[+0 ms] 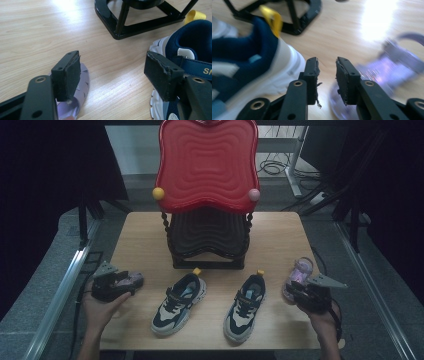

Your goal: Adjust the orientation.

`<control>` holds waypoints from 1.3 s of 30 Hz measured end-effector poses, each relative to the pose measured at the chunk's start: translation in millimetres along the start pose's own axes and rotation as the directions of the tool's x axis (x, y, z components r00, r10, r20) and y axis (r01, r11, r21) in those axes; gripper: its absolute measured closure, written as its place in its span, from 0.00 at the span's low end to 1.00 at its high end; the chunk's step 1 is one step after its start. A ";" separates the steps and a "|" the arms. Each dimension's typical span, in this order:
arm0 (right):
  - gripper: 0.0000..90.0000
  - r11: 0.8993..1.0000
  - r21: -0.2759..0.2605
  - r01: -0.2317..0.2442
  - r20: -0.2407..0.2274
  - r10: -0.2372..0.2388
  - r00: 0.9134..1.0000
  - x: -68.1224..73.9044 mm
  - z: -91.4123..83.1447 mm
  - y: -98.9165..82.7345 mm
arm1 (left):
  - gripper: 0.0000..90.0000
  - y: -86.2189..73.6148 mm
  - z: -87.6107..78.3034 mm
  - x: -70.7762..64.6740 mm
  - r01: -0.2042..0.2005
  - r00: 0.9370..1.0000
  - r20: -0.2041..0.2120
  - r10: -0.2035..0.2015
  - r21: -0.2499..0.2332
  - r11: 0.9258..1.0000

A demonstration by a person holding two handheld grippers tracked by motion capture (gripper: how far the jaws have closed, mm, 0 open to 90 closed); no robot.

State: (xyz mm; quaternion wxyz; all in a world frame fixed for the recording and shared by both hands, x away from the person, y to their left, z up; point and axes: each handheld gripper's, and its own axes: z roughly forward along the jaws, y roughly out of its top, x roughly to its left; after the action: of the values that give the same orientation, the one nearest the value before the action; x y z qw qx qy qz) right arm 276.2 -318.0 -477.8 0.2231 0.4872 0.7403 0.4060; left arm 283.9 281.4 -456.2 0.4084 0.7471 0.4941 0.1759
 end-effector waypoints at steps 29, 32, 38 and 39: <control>1.00 0.990 0.138 -0.033 0.117 0.017 0.993 -38.3 2.5 -49.4 | 0.38 -0.1 -3.7 -3.2 -0.005 0.998 0.061 0.005 -0.011 1.000; 1.00 0.990 0.140 -0.030 0.118 0.013 0.993 -37.4 4.0 -49.3 | 0.38 -0.2 -3.0 -3.4 -0.006 0.998 0.061 0.006 -0.008 1.000; 1.00 0.990 0.135 -0.036 0.129 0.019 0.992 -37.9 4.0 -49.5 | 0.38 0.0 -2.6 -4.2 -0.008 0.998 0.067 0.009 -0.008 1.000; 1.00 0.990 0.135 -0.037 0.128 0.020 0.992 -37.4 4.3 -49.4 | 0.38 0.0 -2.5 -4.4 -0.010 0.998 0.067 0.010 -0.007 1.000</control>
State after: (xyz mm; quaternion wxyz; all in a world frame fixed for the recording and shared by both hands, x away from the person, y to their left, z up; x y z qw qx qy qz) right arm 268.5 -359.7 -523.1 0.2294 0.5365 0.7440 0.3256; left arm 280.2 278.6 -454.1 0.4263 0.7536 0.4758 0.1547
